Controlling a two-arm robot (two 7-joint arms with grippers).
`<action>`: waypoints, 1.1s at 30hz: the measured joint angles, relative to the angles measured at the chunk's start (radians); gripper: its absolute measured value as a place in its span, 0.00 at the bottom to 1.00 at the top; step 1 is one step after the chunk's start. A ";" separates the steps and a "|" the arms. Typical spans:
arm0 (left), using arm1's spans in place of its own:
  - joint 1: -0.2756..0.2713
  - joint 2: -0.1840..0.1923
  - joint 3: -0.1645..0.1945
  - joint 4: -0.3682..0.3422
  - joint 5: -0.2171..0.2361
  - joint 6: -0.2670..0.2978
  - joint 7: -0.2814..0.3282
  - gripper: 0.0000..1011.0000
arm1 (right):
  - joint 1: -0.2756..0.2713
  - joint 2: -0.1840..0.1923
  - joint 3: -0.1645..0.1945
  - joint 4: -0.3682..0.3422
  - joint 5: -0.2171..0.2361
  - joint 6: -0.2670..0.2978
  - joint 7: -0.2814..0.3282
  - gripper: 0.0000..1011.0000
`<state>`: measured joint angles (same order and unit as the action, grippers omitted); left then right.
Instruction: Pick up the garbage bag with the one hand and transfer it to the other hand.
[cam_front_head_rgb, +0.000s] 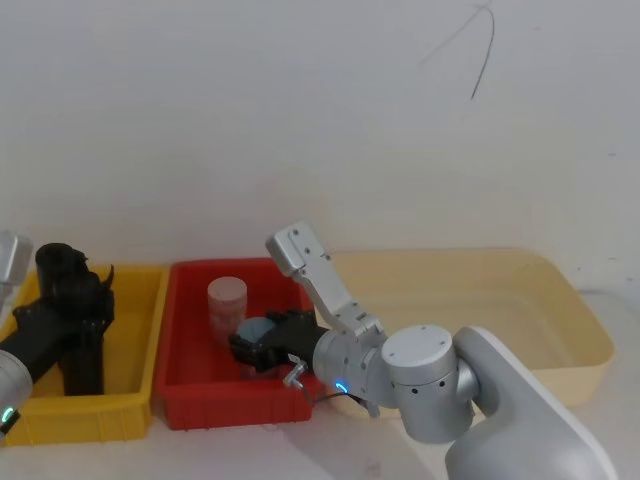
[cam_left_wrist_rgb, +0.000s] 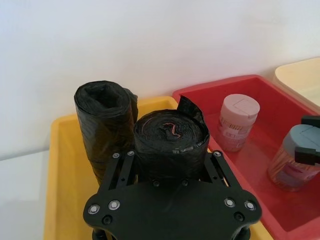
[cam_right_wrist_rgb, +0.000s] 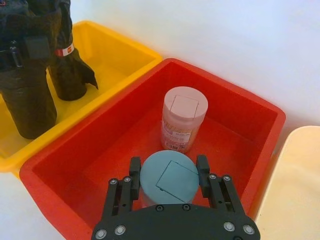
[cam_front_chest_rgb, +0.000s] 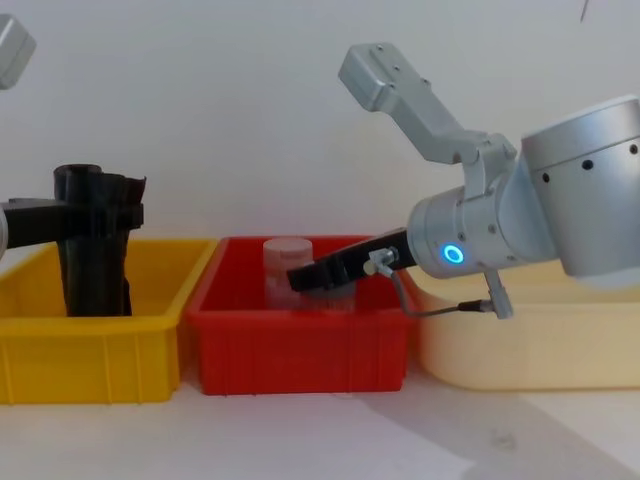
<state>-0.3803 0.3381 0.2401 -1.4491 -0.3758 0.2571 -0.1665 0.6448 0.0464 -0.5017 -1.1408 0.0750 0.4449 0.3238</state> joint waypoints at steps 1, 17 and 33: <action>0.001 0.000 -0.001 -0.003 0.001 0.000 0.000 0.48 | 0.000 0.000 0.000 -0.002 0.000 -0.001 0.001 0.64; -0.036 0.014 -0.018 -0.136 0.013 0.056 0.006 0.48 | 0.032 0.002 0.053 -0.074 0.061 -0.048 0.061 0.64; -0.273 0.048 0.046 -0.123 0.063 0.126 -0.106 0.48 | 0.170 0.022 0.111 -0.027 0.099 -0.169 0.110 0.64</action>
<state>-0.6532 0.3863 0.2861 -1.5721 -0.3127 0.3828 -0.2725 0.8148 0.0689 -0.3904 -1.1675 0.1741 0.2762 0.4335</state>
